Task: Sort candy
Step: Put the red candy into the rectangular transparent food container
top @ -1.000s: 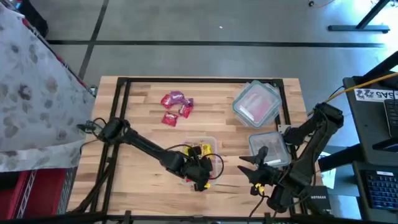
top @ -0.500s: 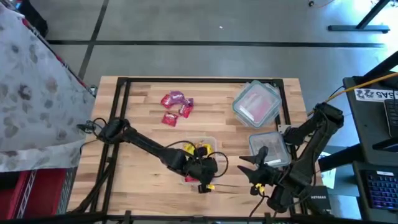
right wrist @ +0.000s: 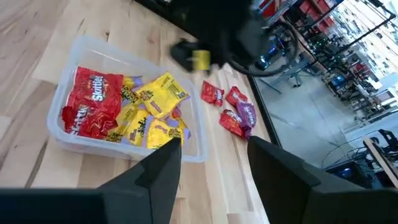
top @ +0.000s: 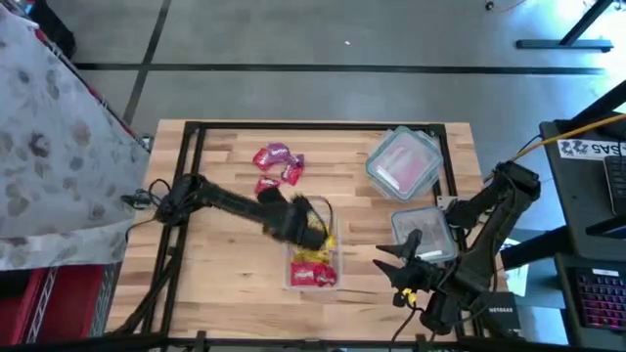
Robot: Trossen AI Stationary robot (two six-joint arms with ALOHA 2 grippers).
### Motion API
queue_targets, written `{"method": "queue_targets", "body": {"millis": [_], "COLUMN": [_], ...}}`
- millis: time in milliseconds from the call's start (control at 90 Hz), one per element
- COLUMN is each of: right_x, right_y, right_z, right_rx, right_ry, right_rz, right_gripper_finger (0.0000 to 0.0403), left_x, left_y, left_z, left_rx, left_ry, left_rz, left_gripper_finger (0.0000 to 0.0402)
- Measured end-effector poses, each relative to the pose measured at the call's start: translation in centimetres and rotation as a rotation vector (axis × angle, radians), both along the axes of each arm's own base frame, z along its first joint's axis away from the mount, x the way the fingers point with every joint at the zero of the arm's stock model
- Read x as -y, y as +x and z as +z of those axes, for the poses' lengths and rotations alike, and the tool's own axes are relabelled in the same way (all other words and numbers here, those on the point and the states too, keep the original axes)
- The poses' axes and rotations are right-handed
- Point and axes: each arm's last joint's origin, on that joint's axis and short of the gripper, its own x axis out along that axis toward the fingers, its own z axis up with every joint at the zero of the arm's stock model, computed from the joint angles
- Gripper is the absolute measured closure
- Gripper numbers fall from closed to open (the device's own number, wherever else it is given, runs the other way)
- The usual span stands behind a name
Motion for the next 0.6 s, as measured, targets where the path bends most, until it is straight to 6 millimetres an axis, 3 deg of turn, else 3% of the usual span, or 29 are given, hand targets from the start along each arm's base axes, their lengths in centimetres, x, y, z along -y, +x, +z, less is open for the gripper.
{"method": "queue_targets", "body": {"millis": [289,600], "right_x": [0.0,0.1], "right_y": [0.0,0.0], "right_z": [0.0,0.0], "right_rx": [-0.012,-0.017], "right_ry": [-0.023,-0.029], "right_rz": [0.011,0.012], "right_gripper_finger": [0.0231,0.0231], "left_x": [-10.1,-17.2], "left_y": [0.7,0.2], "left_z": [-0.1,-2.2], "left_rx": [-0.062,0.029], "left_ry": [-0.169,-0.309], "left_rz": [0.090,0.191], "left_gripper_finger": [0.0274,0.0274]}}
